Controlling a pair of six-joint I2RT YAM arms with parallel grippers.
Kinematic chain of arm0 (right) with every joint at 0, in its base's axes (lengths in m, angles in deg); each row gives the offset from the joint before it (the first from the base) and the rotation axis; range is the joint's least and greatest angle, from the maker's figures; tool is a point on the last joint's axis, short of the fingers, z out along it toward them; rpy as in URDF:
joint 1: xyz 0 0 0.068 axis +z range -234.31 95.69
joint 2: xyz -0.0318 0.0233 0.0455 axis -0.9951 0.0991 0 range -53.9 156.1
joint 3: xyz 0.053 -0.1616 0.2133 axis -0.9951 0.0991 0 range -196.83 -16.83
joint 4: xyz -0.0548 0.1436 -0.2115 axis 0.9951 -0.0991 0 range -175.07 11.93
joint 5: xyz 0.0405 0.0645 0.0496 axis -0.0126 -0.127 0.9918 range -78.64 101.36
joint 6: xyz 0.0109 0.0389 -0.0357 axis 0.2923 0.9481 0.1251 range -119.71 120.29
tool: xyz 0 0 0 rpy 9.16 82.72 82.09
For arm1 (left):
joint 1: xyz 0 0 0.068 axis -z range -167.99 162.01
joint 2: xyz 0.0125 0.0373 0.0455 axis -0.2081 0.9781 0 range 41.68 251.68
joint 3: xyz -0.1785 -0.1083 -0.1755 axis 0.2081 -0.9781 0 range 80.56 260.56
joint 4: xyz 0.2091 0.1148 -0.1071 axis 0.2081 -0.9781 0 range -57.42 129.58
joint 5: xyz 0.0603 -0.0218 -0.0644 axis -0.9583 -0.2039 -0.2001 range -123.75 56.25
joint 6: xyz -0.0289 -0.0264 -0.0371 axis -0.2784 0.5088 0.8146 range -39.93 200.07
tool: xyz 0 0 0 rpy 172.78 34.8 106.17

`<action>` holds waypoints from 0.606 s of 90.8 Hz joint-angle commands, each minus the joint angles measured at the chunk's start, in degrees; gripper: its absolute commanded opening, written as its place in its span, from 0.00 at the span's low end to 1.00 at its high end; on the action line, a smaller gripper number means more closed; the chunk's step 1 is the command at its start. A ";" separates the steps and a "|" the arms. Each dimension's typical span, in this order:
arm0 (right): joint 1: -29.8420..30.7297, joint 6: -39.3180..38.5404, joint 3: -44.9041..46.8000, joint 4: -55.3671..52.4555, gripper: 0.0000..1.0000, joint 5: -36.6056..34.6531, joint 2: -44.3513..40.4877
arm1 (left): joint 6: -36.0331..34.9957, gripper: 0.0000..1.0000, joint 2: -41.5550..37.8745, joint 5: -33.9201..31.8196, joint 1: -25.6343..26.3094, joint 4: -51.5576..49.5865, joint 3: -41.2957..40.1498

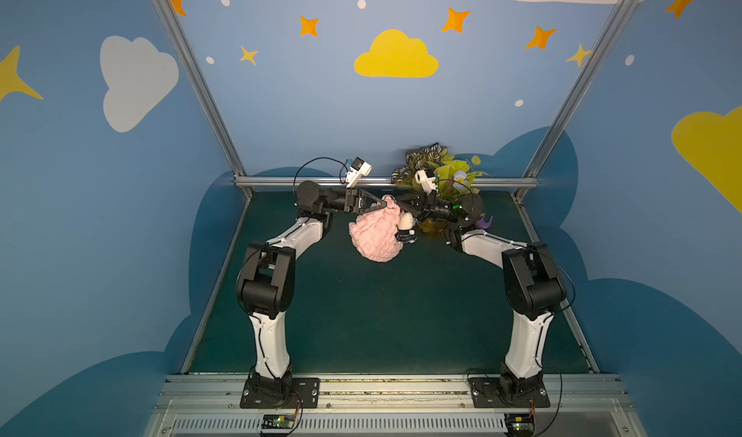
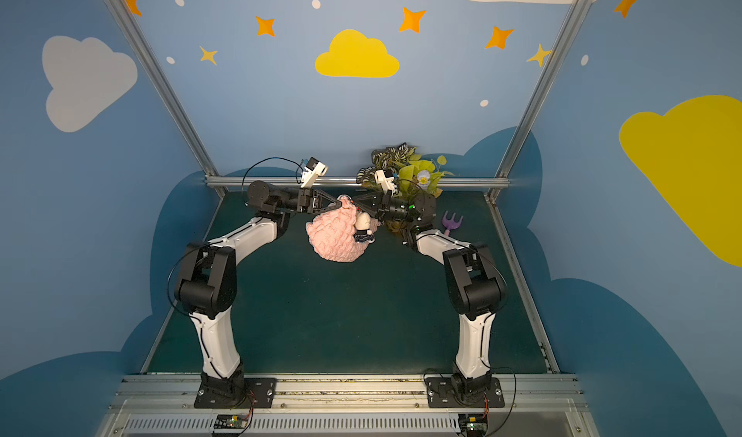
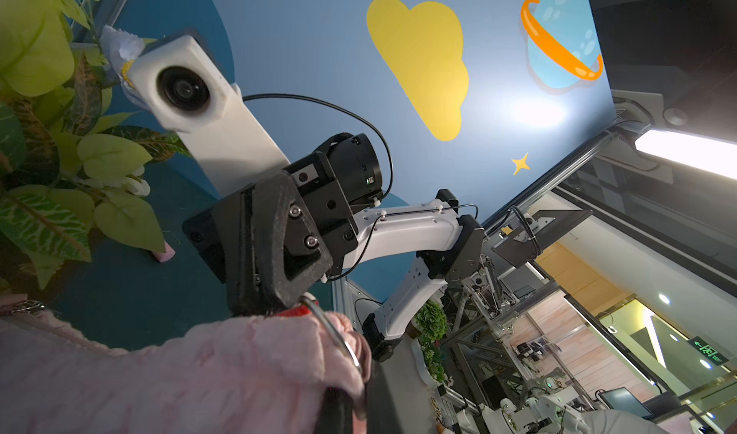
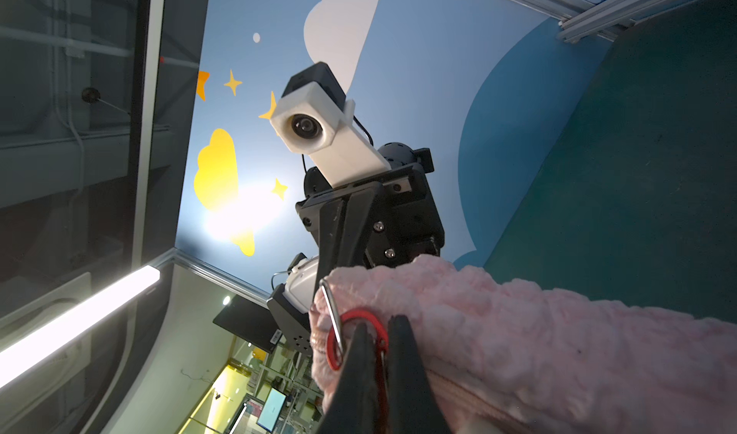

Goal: Remove the decoration from the bag
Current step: Remove the decoration item from the bag, then place the bag at the center of the board.

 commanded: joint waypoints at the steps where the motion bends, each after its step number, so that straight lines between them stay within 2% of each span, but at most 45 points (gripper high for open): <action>1: -2.14 6.35 -2.39 5.10 0.00 -14.65 -0.67 | -1.77 0.02 -4.15 6.02 1.58 5.55 -0.14; 22: -1.51 1.27 1.78 0.62 0.00 -13.04 -5.98 | -2.32 0.02 -3.41 2.89 0.30 5.56 0.35; 38: -1.39 -8.07 4.48 -8.68 0.00 -10.97 -10.12 | -2.19 0.02 -3.68 2.73 0.15 5.52 0.47; 55: -1.84 -20.71 9.46 -21.98 0.00 -9.82 -15.40 | -4.57 0.02 -5.34 -0.74 -2.14 4.33 -4.58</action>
